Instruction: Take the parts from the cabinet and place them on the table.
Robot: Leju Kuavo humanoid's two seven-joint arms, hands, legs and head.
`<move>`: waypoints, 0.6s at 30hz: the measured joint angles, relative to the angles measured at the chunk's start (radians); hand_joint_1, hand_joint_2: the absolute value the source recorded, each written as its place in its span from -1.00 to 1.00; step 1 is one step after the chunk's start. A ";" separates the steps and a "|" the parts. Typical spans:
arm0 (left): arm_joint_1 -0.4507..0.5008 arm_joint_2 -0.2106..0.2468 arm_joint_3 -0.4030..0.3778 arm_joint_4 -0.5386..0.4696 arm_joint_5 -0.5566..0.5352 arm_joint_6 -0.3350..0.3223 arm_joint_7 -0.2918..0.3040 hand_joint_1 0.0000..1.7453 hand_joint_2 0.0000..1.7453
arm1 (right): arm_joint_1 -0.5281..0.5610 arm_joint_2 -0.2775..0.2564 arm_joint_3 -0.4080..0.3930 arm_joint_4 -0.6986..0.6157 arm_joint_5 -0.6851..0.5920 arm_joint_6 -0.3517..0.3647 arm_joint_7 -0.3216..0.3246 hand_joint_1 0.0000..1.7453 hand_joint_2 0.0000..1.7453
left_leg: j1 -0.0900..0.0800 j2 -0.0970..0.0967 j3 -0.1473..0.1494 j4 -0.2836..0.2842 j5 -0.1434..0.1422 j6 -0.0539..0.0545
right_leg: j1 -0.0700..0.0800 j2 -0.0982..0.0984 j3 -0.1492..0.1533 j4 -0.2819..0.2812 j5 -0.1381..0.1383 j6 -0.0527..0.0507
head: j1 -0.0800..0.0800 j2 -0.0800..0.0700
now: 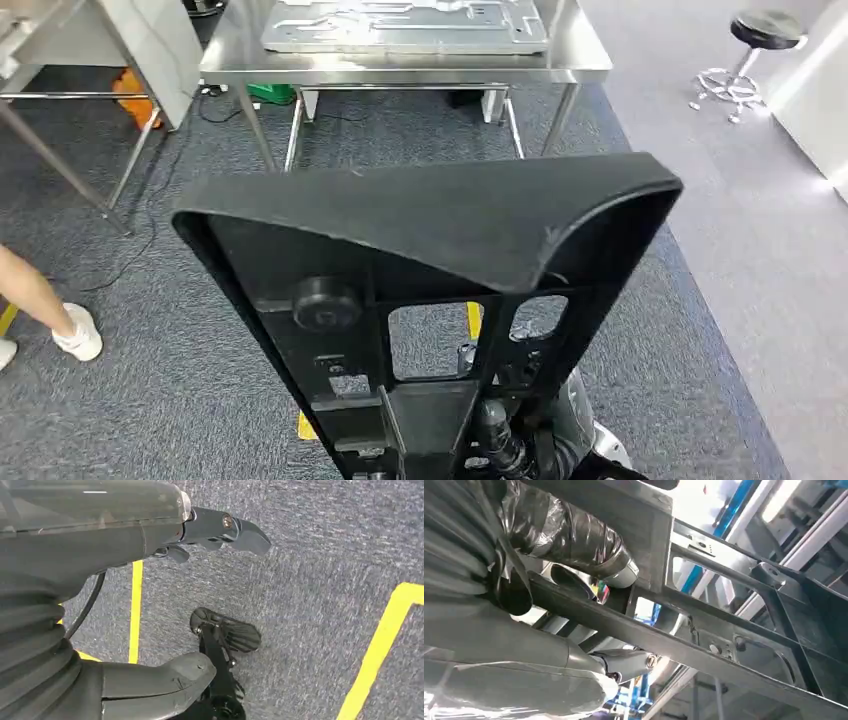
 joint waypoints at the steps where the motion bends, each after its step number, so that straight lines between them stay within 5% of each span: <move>1: -0.001 0.000 0.000 0.000 -0.002 -0.005 -0.004 -1.00 1.00 | 0.000 0.000 0.000 0.001 0.003 -0.003 0.000 1.00 1.00 | 0.001 0.002 0.008 0.000 -0.006 -0.004 | -0.002 -0.003 0.033 -0.070 0.052 0.001 | 0.000 0.000; 3: -0.003 0.000 0.001 0.000 -0.002 -0.006 -0.007 -1.00 1.00 | -0.001 0.000 0.000 0.001 0.006 -0.011 0.000 1.00 1.00 | 0.004 0.004 0.027 0.000 -0.019 -0.013 | -0.003 -0.010 0.123 -0.250 0.143 -0.004 | 0.000 0.000; 4: -0.003 0.000 0.001 0.000 -0.002 -0.006 -0.008 -1.00 1.00 | -0.002 0.000 0.000 0.002 0.008 -0.015 0.000 1.00 1.00 | 0.000 0.005 0.026 0.000 -0.025 -0.021 | 0.003 -0.014 0.141 -0.277 0.122 -0.009 | 0.000 0.000; 8: -0.006 0.001 0.001 0.000 -0.005 -0.006 -0.014 -1.00 1.00 | -0.002 0.000 0.000 0.002 0.018 -0.024 0.000 1.00 1.00 | -0.002 0.012 0.038 -0.010 -0.035 -0.047 | 0.013 -0.006 0.143 -0.284 0.109 -0.038 | 0.000 0.000; 9: -0.008 0.001 0.001 0.000 -0.005 -0.006 -0.014 -1.00 1.00 | -0.001 0.000 0.000 0.001 0.018 -0.026 0.000 1.00 1.00 | 0.003 0.010 0.045 -0.005 -0.041 -0.051 | 0.001 -0.006 0.156 -0.296 0.113 -0.047 | -0.001 0.000; 10: -0.009 0.001 0.001 0.000 -0.005 -0.006 -0.015 -1.00 1.00 | -0.002 0.000 0.000 0.000 0.019 -0.027 0.000 1.00 1.00 | 0.002 0.010 0.032 0.033 -0.060 -0.051 | 0.004 -0.005 0.163 -0.300 0.108 -0.054 | 0.000 0.000; 13: -0.007 0.002 0.001 0.000 -0.005 -0.008 -0.015 -1.00 1.00 | -0.003 0.000 0.000 0.002 0.019 -0.027 0.000 1.00 1.00 | 0.001 0.009 -0.105 0.281 -0.162 -0.055 | 0.013 -0.009 0.177 -0.300 0.093 -0.071 | -0.001 0.000; 14: -0.003 0.003 0.001 0.000 -0.005 -0.007 -0.015 -1.00 1.00 | -0.003 0.000 0.000 0.002 0.019 -0.027 0.000 1.00 1.00 | 0.000 0.009 -0.142 0.332 -0.163 -0.054 | 0.017 -0.006 0.184 -0.300 0.087 -0.074 | -0.001 0.000; 15: -0.001 0.003 0.001 0.000 -0.005 -0.007 -0.015 -1.00 1.00 | -0.003 0.000 0.000 0.003 0.020 -0.027 0.000 1.00 1.00 | 0.000 0.009 -0.153 0.331 -0.140 -0.053 | 0.019 -0.004 0.195 -0.300 0.080 -0.073 | -0.001 0.000; 16: -0.001 0.003 0.001 0.000 -0.005 -0.007 -0.015 -1.00 1.00 | -0.003 0.000 0.000 0.003 0.020 -0.027 0.000 1.00 1.00 | -0.002 0.009 -0.142 0.279 -0.087 -0.048 | 0.020 -0.001 0.209 -0.300 0.071 -0.072 | -0.001 0.000; 18: -0.001 0.003 0.001 0.000 -0.005 -0.007 -0.015 -1.00 1.00 | -0.003 0.000 0.000 0.003 0.021 -0.028 0.000 1.00 1.00 | -0.009 0.008 -0.081 0.106 0.034 -0.032 | 0.022 0.001 0.242 -0.304 0.052 -0.069 | -0.001 0.000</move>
